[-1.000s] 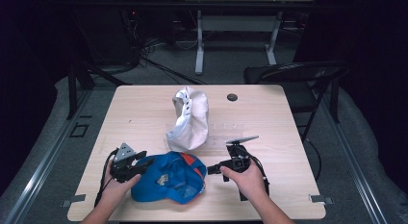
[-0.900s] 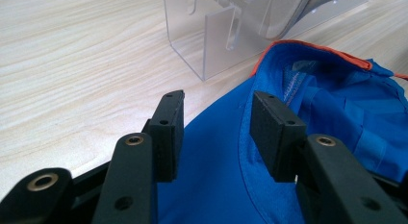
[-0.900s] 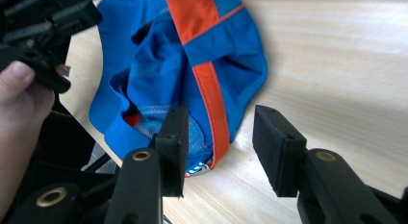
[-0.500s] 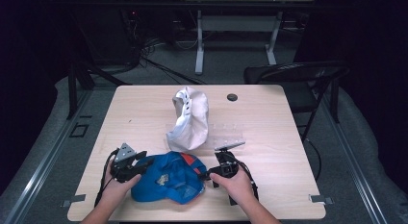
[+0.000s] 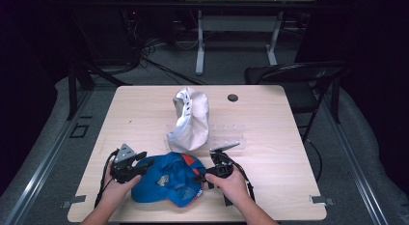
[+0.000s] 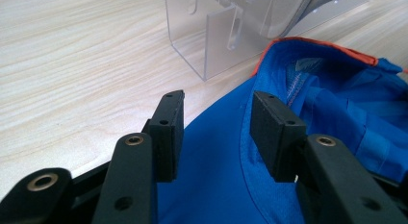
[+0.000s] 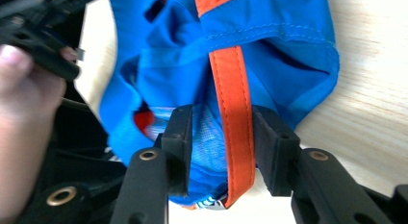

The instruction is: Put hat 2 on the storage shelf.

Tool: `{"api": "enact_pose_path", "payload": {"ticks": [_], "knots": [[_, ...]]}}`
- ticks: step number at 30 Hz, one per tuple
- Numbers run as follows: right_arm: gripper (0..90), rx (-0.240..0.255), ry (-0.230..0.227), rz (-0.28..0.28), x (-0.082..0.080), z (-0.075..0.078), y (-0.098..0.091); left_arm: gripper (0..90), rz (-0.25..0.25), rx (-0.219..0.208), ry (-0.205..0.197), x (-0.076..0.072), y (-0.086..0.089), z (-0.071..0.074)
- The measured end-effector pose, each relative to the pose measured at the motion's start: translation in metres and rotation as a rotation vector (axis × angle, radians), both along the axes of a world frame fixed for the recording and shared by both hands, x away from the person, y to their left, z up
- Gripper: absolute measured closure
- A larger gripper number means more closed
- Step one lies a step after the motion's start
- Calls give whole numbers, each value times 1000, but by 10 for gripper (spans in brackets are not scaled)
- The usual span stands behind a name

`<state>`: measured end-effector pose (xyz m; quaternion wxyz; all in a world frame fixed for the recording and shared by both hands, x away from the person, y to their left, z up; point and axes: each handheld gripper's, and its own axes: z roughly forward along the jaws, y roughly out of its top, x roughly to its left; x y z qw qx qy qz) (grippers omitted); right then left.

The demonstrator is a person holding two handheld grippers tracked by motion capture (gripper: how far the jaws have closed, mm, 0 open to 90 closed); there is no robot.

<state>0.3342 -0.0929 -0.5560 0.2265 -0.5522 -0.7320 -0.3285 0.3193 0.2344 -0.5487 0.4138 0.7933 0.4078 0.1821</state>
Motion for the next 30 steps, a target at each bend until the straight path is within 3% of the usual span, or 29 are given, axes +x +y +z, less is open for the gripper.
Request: {"api": "enact_pose_path", "payload": {"ticks": [7, 9, 13, 15, 19, 20, 21, 22, 26, 27, 29, 30], "knots": [[766, 32, 23, -23, 0, 8, -2, 563, -2, 3, 2, -1, 0, 1], [771, 36, 26, -45, -1, 9, -2, 563, -2, 3, 2, -1, 0, 1], [773, 32, 36, -28, 1, 15, -9, 563, 1, -1, -4, -1, -1, 0], [773, 51, 37, -65, 0, 18, -10, 563, 1, -2, -5, -1, -1, 0], [773, 36, 37, -62, 0, 27, -19, 563, -1, -3, -4, -1, -1, 0], [773, 53, 40, -60, 0, 27, -20, 563, -4, 2, -4, -1, -1, 1], [773, 16, 37, -60, -1, 31, -24, 563, -6, 3, -5, -1, -2, 1], [773, 52, 37, -60, -1, 31, -25, 563, -5, 3, -4, -2, -2, 1], [773, 25, 28, -67, -3, 40, -37, 563, -8, 5, -6, -2, -3, 0], [773, 36, 24, -91, -4, 41, -38, 563, -9, 5, -6, -2, -3, 0], [773, 31, 36, -82, -5, 45, -46, 563, -8, 2, -3, -2, -3, 0], [773, 57, 34, -100, -6, 46, -50, 562, -8, 4, -2, -2, -4, 0]]}}
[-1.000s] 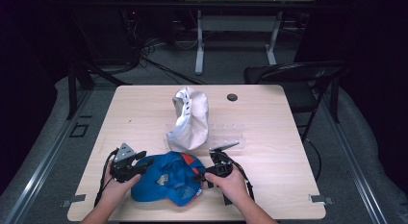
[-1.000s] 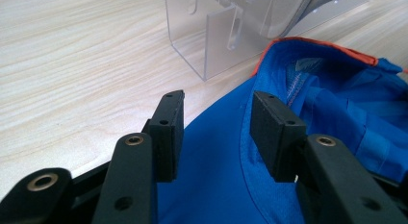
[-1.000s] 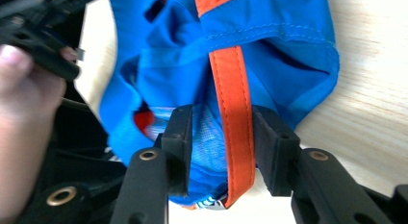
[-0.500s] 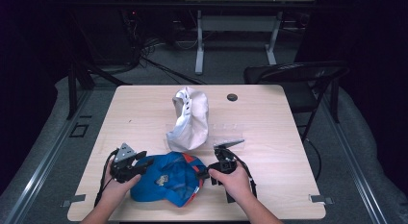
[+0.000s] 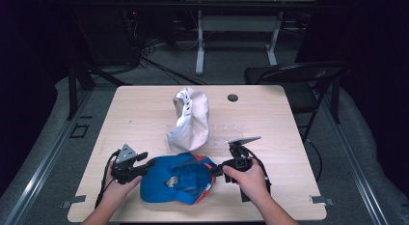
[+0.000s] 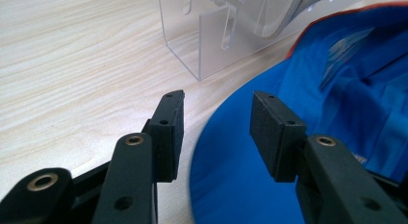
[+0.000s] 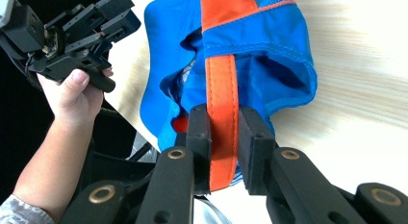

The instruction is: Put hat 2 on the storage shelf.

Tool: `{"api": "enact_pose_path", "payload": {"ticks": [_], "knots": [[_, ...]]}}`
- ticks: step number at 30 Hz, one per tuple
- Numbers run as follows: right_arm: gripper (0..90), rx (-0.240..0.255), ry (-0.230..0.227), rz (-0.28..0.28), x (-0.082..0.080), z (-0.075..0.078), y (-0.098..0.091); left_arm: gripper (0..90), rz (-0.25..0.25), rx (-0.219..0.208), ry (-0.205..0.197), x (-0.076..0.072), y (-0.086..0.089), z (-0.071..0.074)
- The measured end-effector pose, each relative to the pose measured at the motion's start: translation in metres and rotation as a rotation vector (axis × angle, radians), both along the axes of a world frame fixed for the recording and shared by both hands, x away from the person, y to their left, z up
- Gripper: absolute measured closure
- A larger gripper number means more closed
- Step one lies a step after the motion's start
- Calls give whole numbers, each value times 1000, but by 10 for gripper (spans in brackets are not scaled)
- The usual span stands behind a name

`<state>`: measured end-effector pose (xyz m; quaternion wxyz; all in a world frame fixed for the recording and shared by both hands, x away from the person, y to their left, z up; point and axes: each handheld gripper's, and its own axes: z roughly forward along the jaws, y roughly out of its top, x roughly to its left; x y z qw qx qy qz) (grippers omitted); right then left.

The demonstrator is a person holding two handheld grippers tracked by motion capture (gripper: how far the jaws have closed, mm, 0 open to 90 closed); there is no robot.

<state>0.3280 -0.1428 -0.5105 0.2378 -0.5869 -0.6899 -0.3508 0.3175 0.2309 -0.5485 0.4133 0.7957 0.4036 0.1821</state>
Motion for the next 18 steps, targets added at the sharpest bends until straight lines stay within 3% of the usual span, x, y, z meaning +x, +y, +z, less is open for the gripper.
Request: {"api": "enact_pose_path", "payload": {"ticks": [2, 3, 4, 5, 6, 7, 9, 10, 11, 18], "knots": [[773, -65, -4, -2, -1, 5, -8, 563, -1, 1, 0, 0, 0, 0], [773, -5, -7, -62, -3, 3, -8, 563, -2, 2, 3, 0, -1, 0], [773, -64, -2, -16, -2, 8, -17, 563, -3, 2, 3, 0, -1, 0], [773, -73, -7, -21, -2, 9, -21, 563, -5, 3, -1, 0, -1, 0], [773, -27, -4, -73, -4, 9, -22, 563, -6, 4, -1, 0, -1, 0], [773, -30, -5, -51, -3, 11, -28, 563, -4, 2, 1, -1, -2, 0], [773, -36, -6, -70, -5, 15, -37, 563, -10, 8, 2, -1, -2, 0], [773, -47, 15, -66, -5, 19, -42, 563, -7, 4, 5, -1, -3, 0], [773, -47, -19, -82, -6, 19, -45, 563, -8, 3, 2, -1, -4, -1], [773, -78, -34, -112, -8, 37, -64, 563, -24, 13, 0, -3, -9, -1]]}}
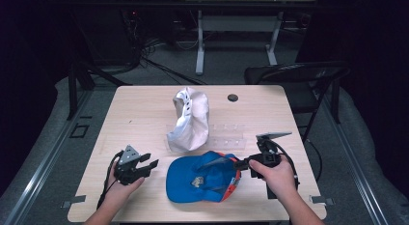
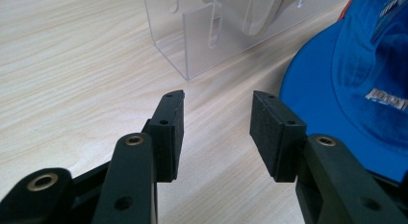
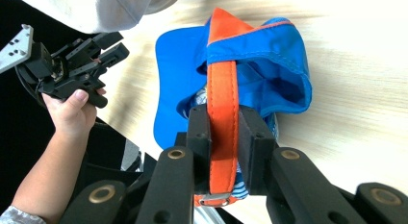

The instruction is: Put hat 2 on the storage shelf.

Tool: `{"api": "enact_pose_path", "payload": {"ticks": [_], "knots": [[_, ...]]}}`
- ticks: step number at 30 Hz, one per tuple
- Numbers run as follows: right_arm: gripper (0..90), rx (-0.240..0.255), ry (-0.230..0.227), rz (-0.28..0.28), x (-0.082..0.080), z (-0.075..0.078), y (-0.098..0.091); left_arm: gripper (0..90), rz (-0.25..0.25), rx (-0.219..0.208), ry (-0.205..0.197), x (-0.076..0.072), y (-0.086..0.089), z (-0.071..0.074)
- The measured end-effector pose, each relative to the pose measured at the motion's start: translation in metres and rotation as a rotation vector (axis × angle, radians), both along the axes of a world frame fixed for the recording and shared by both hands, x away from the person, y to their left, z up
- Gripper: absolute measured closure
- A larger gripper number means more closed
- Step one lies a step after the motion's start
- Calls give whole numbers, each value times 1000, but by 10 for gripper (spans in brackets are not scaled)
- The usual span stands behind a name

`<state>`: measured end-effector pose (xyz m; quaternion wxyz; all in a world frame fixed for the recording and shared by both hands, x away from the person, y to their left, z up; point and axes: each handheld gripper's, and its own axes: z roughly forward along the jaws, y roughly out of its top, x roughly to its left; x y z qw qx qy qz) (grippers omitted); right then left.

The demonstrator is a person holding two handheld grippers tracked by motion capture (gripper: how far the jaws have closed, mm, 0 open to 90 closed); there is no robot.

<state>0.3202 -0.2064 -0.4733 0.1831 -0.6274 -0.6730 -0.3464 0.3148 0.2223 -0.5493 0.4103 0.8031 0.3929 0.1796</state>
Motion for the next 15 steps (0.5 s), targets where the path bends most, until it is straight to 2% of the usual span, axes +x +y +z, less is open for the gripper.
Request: {"api": "enact_pose_path", "payload": {"ticks": [5, 6, 11, 13, 15], "knots": [[773, 7, 1, -16, 0, 9, -4, 563, -4, -1, 1, 0, -2, -1], [773, 9, 5, 8, 1, 11, -6, 563, -4, -1, 0, 0, -2, -1], [774, 41, 16, -8, 2, 16, -5, 563, -5, -1, 1, 0, -2, -1], [774, 57, 12, 7, 3, 18, -6, 563, -6, 1, 1, -1, -2, 0], [774, 83, 22, -10, 4, 21, -5, 563, -5, -1, 0, -1, -2, 0]]}}
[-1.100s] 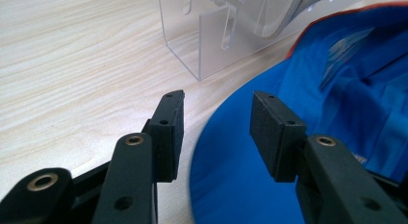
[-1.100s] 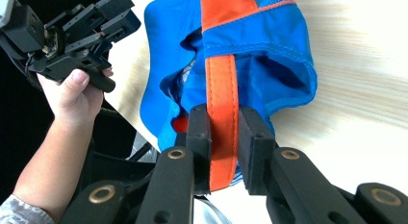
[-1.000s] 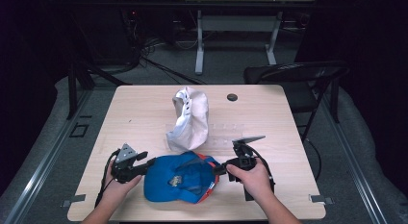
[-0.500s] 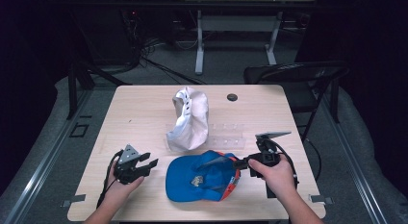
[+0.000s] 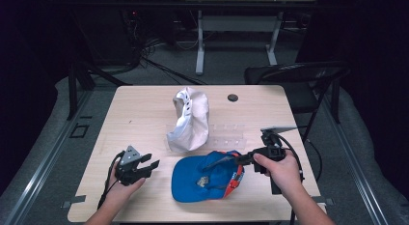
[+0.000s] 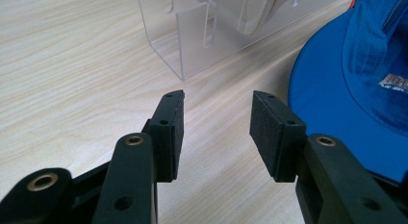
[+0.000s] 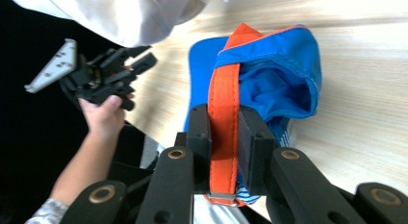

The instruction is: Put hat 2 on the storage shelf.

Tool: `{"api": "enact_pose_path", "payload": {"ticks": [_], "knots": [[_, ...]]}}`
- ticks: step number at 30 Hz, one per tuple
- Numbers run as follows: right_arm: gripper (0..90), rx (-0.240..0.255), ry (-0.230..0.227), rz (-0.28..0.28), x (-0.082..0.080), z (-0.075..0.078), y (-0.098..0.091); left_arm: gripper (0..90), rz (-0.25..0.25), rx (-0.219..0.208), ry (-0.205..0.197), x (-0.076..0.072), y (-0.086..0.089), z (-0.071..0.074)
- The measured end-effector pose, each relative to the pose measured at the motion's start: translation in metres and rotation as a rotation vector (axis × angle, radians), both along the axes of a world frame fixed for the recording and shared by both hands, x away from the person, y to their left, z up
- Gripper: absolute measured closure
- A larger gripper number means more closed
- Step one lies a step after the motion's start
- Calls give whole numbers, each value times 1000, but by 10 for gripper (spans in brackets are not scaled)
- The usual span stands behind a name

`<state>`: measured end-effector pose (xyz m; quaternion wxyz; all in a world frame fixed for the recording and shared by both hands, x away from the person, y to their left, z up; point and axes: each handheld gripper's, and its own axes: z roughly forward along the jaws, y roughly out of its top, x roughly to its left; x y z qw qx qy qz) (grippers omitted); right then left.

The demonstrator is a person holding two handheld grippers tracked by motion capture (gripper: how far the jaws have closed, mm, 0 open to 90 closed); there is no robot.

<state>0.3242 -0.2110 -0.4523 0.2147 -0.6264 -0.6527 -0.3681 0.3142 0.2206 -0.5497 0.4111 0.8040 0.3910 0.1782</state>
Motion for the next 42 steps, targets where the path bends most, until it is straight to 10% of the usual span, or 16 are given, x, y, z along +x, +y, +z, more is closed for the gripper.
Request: {"api": "enact_pose_path", "payload": {"ticks": [21, 34, 42], "knots": [[775, 207, -28, 19, 11, 55, 6, 563, -16, -4, -15, -3, -3, 5], [775, 173, -106, -11, 10, 103, -3, 553, -124, -26, -53, -14, -35, 22], [775, 200, -123, -71, 14, 119, -19, 553, -107, -10, -49, -13, -30, 17]]}}
